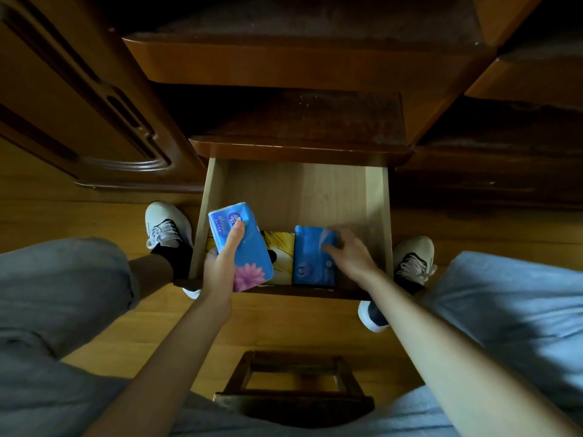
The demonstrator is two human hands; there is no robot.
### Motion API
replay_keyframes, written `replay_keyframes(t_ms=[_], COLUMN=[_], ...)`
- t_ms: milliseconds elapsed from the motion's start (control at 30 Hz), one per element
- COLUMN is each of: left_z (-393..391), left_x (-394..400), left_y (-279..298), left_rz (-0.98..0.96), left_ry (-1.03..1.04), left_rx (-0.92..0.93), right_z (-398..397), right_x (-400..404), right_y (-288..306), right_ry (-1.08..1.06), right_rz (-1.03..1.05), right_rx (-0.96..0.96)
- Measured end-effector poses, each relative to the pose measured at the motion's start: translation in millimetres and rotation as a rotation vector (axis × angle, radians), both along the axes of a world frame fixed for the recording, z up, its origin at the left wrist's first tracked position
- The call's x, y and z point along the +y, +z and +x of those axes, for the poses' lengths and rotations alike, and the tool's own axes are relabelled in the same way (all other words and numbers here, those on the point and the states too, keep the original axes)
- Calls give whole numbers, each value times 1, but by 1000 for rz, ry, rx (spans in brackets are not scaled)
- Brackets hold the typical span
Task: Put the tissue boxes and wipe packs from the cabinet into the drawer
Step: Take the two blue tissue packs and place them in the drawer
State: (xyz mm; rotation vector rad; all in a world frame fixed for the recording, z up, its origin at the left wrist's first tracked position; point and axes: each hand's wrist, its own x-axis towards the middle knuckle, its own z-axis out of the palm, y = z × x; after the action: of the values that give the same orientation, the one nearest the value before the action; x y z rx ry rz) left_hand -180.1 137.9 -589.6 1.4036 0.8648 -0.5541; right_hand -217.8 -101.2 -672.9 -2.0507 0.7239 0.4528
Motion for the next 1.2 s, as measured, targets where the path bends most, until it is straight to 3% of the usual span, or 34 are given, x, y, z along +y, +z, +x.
replay_keyframes(t_ms=[100, 200, 333, 433, 500, 533, 600, 633, 667, 800, 900, 967, 1200], left_z=[-2, -4, -5, -6, -7, -8, -8, -7, -7, -9, -15, -18, -18], left_x=[0, 1, 0, -3, -6, -9, -13, -16, -17, -24, -30, -32, -25], left_y=[0, -2, -3, -1, 3, 4, 7, 7, 8, 5, 3, 3, -2], left_rz=[11, -16, -6, -41, -100, -133, -144, -109, -54, 111, 122, 86, 118], left_ry=[-35, -52, -103, -129, -142, -158, -191, -201, -218, -443, -544, -549, -475], left_rx=[22, 26, 2, -45, -70, -74, -79, -85, -100, -278, -325, -310, -315], right_z=[5, 0, 1, -2, -4, -4, -2, -4, -6, -17, -17, -20, -25], right_x=[-1, 6, -2, 8, 26, 35, 52, 55, 53, 8, -38, -52, -20], right_y=[-3, -5, 1, 6, 20, 31, 56, 61, 65, 75, 79, 74, 46], right_ry=[3, 144, 93, 121, 134, 83, -59, -80, -59, -199, -34, 111, 154], right_rz=[61, 146, 201, -12, -107, 55, 578, 757, 802, 558, -53, -299, -470], right_rx=[75, 184, 152, 109, -41, -90, -59, -28, -28, -151, -36, 52, 211])
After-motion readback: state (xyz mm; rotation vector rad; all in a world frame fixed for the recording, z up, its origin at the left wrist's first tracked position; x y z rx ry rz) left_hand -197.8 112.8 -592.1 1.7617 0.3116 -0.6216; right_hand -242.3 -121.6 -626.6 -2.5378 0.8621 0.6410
